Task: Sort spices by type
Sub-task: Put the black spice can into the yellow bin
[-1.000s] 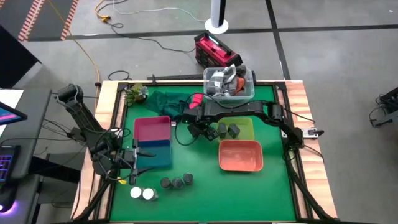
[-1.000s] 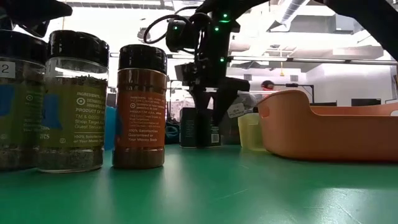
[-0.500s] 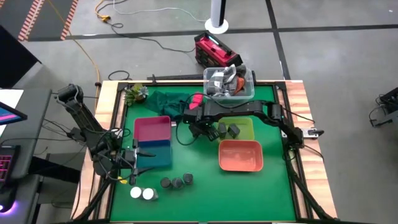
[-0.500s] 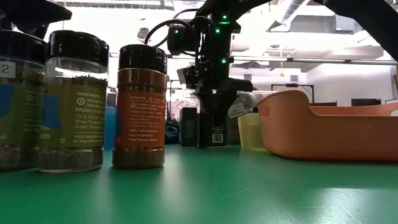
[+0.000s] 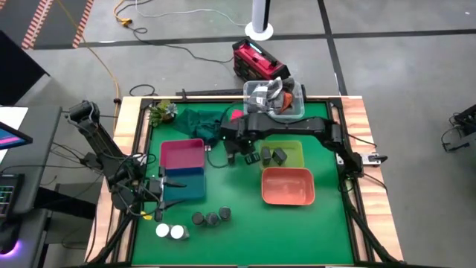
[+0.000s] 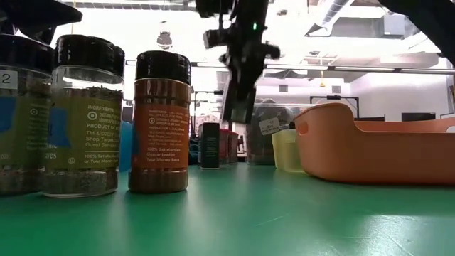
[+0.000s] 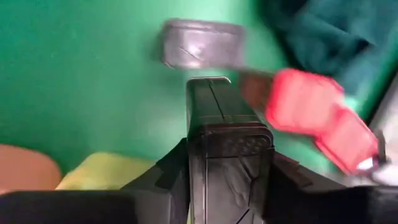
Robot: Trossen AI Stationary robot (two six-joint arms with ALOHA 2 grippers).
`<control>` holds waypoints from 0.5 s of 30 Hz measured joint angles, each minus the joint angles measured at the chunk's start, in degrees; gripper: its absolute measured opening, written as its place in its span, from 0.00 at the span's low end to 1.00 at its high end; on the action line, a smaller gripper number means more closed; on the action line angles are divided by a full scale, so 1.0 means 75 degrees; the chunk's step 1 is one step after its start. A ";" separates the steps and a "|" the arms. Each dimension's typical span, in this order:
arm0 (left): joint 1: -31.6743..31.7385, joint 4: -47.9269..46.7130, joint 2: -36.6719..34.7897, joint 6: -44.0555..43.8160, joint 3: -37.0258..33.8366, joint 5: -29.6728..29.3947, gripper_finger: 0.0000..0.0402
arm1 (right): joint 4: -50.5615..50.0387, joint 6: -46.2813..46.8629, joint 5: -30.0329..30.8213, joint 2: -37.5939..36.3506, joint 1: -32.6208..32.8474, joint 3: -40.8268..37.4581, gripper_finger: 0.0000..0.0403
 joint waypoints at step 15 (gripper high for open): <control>-0.0047 0.0019 -0.0003 -0.0119 0.0000 0.0079 0.54 | -0.1998 0.4881 -0.0194 -0.0926 -0.0563 0.0677 0.41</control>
